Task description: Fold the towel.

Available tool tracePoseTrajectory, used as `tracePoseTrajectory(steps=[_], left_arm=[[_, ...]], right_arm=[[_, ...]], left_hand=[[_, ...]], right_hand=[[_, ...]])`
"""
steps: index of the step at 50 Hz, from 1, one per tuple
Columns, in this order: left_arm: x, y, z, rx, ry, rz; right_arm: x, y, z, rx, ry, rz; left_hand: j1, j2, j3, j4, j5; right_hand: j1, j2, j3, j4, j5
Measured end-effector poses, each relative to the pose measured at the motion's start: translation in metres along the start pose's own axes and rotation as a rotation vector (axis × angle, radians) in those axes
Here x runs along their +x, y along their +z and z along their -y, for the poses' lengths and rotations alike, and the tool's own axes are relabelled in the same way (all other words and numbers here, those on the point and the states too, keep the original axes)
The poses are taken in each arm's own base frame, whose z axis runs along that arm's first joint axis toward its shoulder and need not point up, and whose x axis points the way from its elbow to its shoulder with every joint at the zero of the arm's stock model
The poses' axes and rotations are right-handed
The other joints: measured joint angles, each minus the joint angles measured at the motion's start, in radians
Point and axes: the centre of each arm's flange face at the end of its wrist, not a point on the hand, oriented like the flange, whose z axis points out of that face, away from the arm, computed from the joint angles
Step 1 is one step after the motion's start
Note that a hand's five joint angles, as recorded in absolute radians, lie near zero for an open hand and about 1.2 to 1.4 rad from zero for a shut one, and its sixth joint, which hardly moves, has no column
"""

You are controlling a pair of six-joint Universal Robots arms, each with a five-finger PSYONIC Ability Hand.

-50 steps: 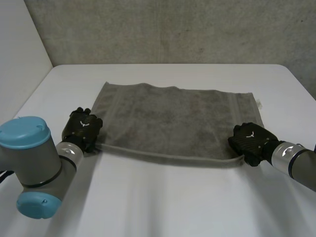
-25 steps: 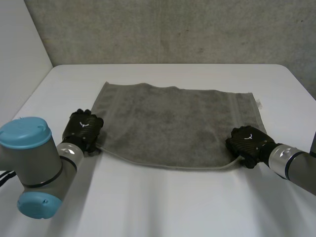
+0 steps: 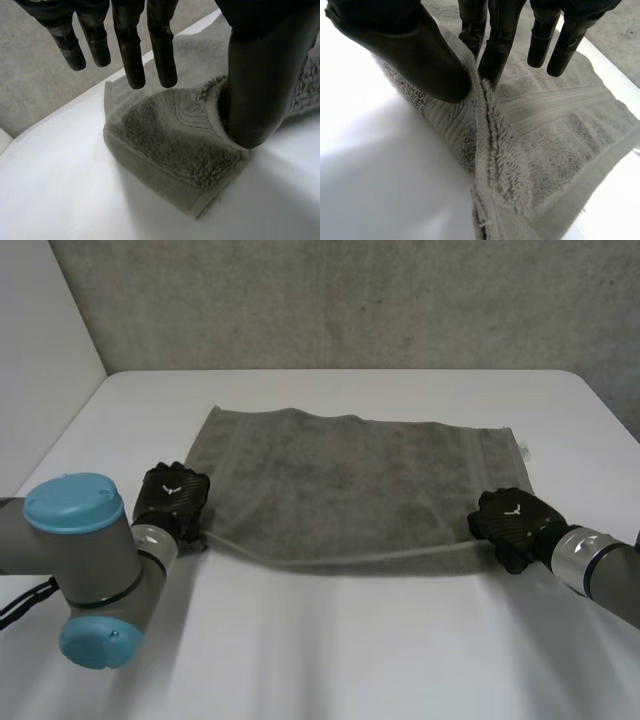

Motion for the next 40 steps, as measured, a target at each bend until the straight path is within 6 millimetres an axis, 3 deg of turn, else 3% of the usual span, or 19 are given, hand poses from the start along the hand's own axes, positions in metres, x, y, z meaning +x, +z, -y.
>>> tracePoseTrajectory(steps=[12,40], left_arm=[[0.016,0.004,0.001,0.006,0.017,0.028],[0.016,0.008,0.011,0.052,0.009,0.035]], right_arm=[[0.033,-0.012,0.005,0.024,0.134,-0.102],[0.059,-0.024,0.005,0.032,0.152,-0.186]], left_hand=[[0.041,0.032,0.0,0.0,0.059],[0.238,0.241,0.0,0.0,0.251]], right_hand=[[0.0,0.0,0.0,0.0,0.0],[0.0,0.0,0.0,0.0,0.0]])
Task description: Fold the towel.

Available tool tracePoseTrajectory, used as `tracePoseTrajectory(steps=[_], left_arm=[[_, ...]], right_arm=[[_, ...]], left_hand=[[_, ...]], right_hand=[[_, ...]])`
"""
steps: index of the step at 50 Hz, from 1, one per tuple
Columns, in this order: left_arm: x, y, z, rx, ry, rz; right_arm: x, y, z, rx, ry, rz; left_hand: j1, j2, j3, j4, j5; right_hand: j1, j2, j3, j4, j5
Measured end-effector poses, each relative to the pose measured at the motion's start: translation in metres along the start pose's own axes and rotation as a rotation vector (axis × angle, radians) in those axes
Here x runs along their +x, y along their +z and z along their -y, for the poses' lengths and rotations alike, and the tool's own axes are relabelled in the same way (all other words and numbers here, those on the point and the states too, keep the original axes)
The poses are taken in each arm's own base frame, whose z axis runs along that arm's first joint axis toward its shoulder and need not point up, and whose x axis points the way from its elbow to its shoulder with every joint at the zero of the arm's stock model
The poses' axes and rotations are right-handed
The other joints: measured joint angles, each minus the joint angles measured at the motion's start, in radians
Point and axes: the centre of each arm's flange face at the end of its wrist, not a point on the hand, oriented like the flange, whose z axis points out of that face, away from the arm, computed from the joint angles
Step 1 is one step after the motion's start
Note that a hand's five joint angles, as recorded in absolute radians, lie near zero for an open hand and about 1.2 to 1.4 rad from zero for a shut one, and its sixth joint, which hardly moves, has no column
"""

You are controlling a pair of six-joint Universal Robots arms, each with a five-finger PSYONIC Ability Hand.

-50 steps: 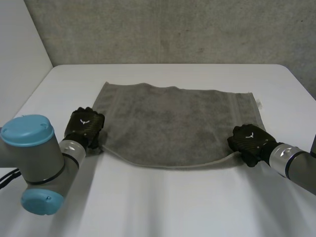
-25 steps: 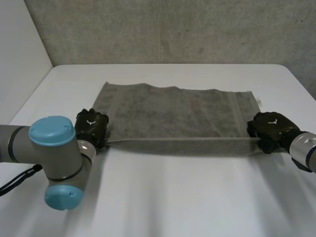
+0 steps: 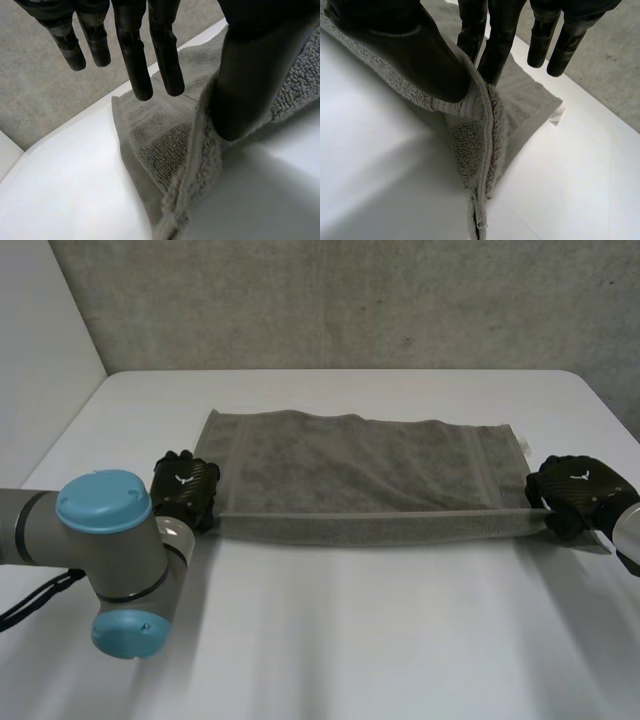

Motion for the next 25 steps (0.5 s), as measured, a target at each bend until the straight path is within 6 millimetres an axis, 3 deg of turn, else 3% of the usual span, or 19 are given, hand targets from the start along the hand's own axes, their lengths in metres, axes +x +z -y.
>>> tracePoseTrajectory(steps=[6,8,18,25], left_arm=[[0.001,-0.001,-0.001,-0.004,0.005,-0.013],[0.002,-0.001,-0.001,-0.006,0.008,-0.02],[0.002,-0.02,0.006,-0.05,0.024,-0.149],[-0.012,-0.037,0.016,-0.108,0.042,-0.219]], right_arm=[[0.005,-0.002,0.003,0.006,-0.003,-0.013],[0.005,-0.002,0.002,0.004,-0.003,-0.013],[0.0,-0.006,0.0,-0.028,-0.015,0.03],[0.001,-0.013,0.004,-0.045,-0.097,0.056]], left_hand=[[0.451,0.471,0.0,0.0,0.471],[0.46,0.524,0.0,0.0,0.503],[0.46,0.533,0.0,0.0,0.504],[0.46,0.533,0.0,0.0,0.504]], right_hand=[[0.0,0.0,0.0,0.0,0.0],[0.0,0.0,0.0,0.0,0.0],[0.0,0.0,0.0,0.0,0.0],[0.0,0.0,0.0,0.0,0.0]])
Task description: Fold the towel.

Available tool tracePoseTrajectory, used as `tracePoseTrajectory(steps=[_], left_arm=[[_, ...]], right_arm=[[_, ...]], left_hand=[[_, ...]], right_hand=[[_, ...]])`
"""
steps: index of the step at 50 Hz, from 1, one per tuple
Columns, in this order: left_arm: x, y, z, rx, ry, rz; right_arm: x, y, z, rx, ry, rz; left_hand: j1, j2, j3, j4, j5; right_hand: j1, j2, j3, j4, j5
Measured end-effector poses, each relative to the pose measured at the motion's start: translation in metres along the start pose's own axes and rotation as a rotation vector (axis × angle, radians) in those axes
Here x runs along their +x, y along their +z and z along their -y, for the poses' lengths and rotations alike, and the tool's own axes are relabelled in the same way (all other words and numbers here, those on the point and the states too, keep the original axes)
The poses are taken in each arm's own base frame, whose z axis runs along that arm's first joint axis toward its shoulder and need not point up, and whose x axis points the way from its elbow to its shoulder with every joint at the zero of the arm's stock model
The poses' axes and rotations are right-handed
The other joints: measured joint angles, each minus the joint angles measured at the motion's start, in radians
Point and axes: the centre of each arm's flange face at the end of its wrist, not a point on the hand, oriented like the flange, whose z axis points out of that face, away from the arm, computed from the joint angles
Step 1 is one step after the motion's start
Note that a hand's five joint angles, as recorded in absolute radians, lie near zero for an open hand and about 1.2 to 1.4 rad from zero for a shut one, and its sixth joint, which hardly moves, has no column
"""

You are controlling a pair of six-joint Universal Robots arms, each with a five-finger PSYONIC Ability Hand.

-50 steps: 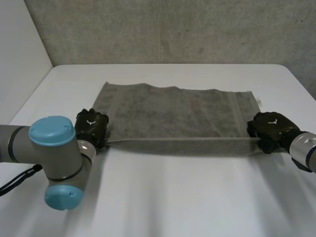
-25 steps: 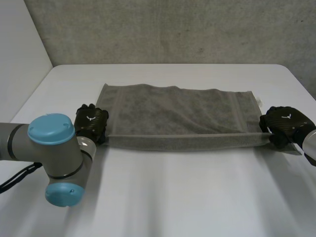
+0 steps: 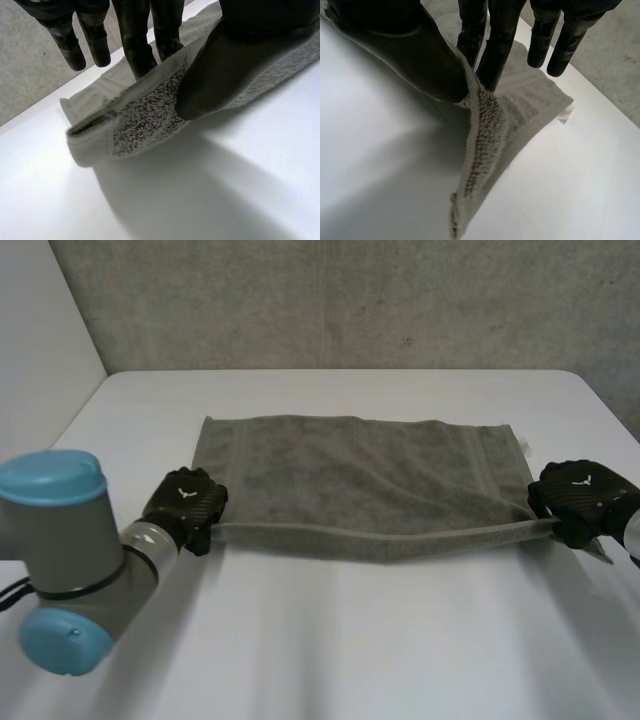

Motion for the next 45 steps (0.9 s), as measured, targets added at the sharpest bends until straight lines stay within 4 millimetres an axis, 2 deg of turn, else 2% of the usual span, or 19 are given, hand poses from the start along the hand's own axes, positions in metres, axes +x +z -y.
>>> tracePoseTrajectory(steps=[9,15,22,28,34,38,45], left_arm=[[-0.024,-0.025,0.032,0.049,0.031,0.045],[-0.037,-0.052,0.055,0.088,0.031,0.085],[-0.046,-0.081,0.071,0.119,0.028,0.107],[-0.055,-0.091,0.082,0.157,0.028,0.115],[-0.063,-0.082,0.092,0.194,0.032,0.095],[-0.065,-0.061,0.09,0.175,0.028,0.071],[-0.065,-0.006,0.074,0.106,0.017,0.03]], right_arm=[[0.005,-0.023,0.019,0.028,-0.065,-0.017],[0.01,-0.048,0.034,0.078,-0.08,-0.039],[0.02,-0.074,0.044,0.114,-0.093,-0.036],[0.03,-0.084,0.044,0.123,-0.118,-0.025],[0.041,-0.075,0.041,0.124,-0.144,-0.014],[0.046,-0.054,0.037,0.115,-0.144,0.015],[0.045,-0.003,0.033,0.069,-0.175,0.054]], left_hand=[[0.0,0.0,0.0,0.0,0.0],[0.0,0.0,0.0,0.0,0.0],[0.0,0.007,0.0,0.0,0.0],[0.0,0.012,0.0,0.0,0.0],[0.0,0.012,0.0,0.0,0.0],[0.0,0.012,0.0,0.0,0.0],[0.0,0.012,0.0,0.0,0.015]], right_hand=[[0.0,0.0,0.0,0.0,0.0],[0.0,0.0,0.0,0.0,0.0],[0.0,0.0,0.0,0.0,0.0],[0.0,0.014,0.0,0.0,0.0],[0.0,0.026,0.0,0.0,0.006],[0.0,0.034,0.0,0.0,0.011],[0.0,0.035,0.0,0.0,0.016]])
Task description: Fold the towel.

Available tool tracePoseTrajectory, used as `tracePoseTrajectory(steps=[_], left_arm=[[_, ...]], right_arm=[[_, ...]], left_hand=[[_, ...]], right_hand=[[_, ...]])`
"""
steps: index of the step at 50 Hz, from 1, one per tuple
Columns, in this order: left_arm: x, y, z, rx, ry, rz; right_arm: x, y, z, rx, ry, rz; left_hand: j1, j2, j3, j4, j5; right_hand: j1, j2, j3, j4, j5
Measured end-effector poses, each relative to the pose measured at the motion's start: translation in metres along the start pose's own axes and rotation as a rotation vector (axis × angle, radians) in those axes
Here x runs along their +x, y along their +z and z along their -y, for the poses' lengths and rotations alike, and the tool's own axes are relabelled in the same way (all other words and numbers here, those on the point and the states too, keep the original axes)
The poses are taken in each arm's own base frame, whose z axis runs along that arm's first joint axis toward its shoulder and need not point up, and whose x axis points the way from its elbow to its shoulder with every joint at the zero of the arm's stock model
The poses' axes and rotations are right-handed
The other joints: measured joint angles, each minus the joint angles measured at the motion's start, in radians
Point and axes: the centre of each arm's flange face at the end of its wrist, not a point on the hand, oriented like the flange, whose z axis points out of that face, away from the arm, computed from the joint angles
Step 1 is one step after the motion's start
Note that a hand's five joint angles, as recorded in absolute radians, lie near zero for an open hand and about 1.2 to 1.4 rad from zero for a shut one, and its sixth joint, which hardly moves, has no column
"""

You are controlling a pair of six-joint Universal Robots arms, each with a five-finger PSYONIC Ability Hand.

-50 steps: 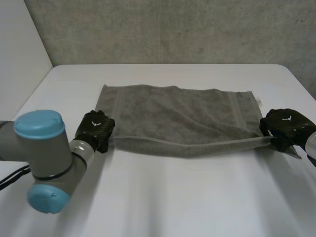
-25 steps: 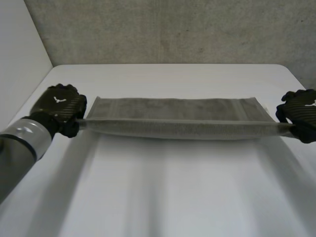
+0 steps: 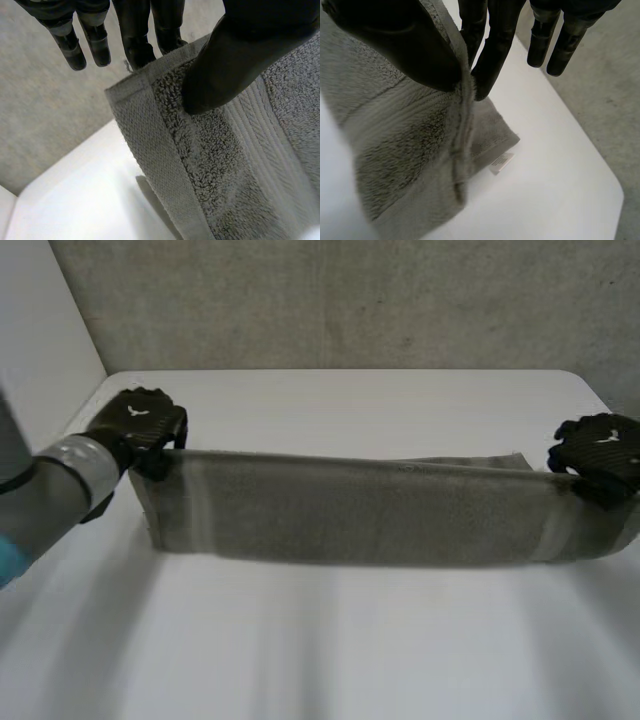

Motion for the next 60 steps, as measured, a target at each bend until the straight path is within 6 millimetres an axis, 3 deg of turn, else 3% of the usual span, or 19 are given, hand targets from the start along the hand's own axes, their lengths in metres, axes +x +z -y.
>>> tracePoseTrajectory(steps=[4,16,25,35,37,43,50,60], left_arm=[[0.003,0.027,-0.013,-0.024,-0.003,-0.018],[0.01,0.076,-0.028,0.044,0.019,-0.004],[0.015,0.098,-0.04,0.116,0.037,0.045],[0.024,0.113,-0.063,0.119,0.055,0.059],[0.024,0.116,-0.068,0.114,0.069,0.064],[0.025,0.12,-0.075,0.098,0.113,0.092],[0.024,0.119,-0.07,0.106,0.143,0.136],[0.018,0.094,-0.035,0.161,0.15,0.166]], right_arm=[[-0.002,0.032,-0.004,-0.026,-0.031,0.004],[-0.003,0.096,-0.01,0.047,-0.098,-0.125],[-0.007,0.129,-0.01,0.12,-0.153,-0.247],[-0.027,0.163,-0.023,0.176,-0.195,-0.272],[-0.031,0.168,-0.027,0.178,-0.198,-0.266],[-0.04,0.178,-0.036,0.161,-0.206,-0.263],[-0.031,0.176,-0.032,0.134,-0.222,-0.344],[-0.003,0.135,0.009,0.173,-0.153,-0.448]], left_hand=[[0.0,0.0,0.0,0.0,0.001],[0.0,0.0,0.0,0.0,0.005],[0.0,0.0,0.0,0.0,0.006],[0.0,-0.028,0.0,0.0,0.0],[-0.206,-0.283,0.0,0.0,-0.222],[-0.954,-1.051,0.0,0.0,-1.032],[-1.017,-1.11,0.0,0.0,-1.08],[-1.017,-1.111,0.0,0.0,-1.08]], right_hand=[[0.0,0.003,0.0,0.0,0.001],[0.0,0.003,0.0,0.0,0.003],[0.0,0.003,0.0,0.0,0.003],[0.0,0.003,0.0,0.0,0.009],[-0.074,-0.077,0.0,0.0,-0.061],[-0.604,-0.611,0.0,0.0,-0.623],[-1.024,-1.06,0.0,0.0,-1.107],[-1.068,-1.089,0.0,0.0,-1.11]])
